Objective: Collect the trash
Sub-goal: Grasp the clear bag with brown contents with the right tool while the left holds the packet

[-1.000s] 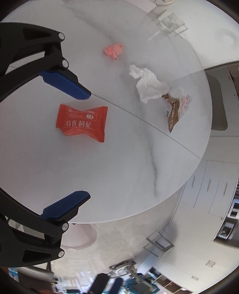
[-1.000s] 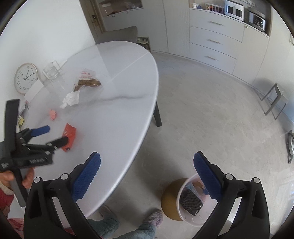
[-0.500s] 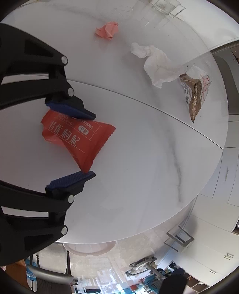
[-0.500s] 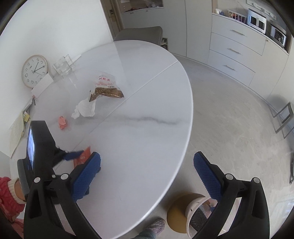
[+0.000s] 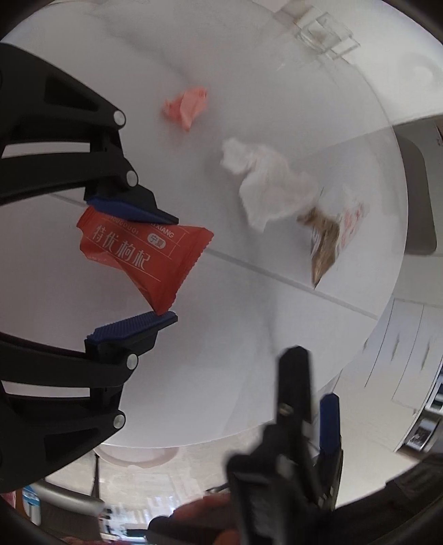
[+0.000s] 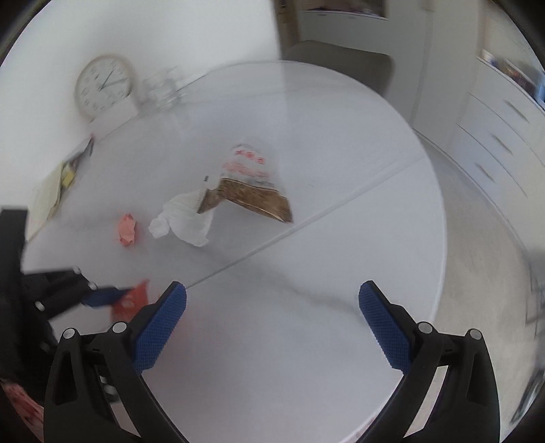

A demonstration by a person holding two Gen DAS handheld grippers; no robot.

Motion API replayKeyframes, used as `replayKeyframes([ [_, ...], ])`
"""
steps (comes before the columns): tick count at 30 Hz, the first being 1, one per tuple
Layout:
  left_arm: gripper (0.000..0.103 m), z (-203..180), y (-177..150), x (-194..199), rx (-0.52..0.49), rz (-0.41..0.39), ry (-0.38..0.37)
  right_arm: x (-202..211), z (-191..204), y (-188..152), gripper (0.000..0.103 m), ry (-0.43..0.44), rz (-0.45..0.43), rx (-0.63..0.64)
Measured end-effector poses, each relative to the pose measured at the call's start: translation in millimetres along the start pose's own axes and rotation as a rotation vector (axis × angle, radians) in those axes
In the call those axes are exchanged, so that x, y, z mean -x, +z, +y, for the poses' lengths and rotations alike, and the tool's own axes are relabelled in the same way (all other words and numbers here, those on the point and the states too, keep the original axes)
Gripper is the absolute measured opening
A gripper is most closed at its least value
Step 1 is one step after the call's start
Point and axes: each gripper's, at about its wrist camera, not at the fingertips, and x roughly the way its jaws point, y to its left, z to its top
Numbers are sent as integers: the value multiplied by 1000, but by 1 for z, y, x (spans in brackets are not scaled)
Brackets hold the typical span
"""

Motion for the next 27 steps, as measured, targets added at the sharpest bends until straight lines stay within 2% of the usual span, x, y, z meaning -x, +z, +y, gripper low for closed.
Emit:
replayKeyframes([
  [3, 49, 12, 5, 7, 39, -7, 23, -22, 13, 19, 101, 20, 39, 180],
  [6, 49, 28, 8, 14, 70, -21, 43, -43, 25, 38, 101, 3, 73, 383],
  [10, 49, 42, 21, 10, 116, -26, 48, -70, 40, 58, 101, -71, 86, 623],
  [13, 49, 52, 23, 11, 140, -32, 50, -84, 51, 69, 100, -99, 88, 749],
  [17, 50, 57, 26, 14, 155, -39, 64, -100, 61, 80, 98, -102, 101, 837],
  [18, 50, 59, 27, 14, 159, -37, 68, -102, 62, 82, 93, -92, 108, 840],
  [20, 50, 63, 27, 14, 168, -35, 74, -107, 58, 87, 55, -87, 132, 799],
  [23, 50, 66, 27, 15, 188, -34, 67, -105, 50, 90, 29, -74, 121, 719],
  [27, 50, 65, 25, 18, 196, -51, 66, -93, 40, 85, 24, -71, 104, 630],
])
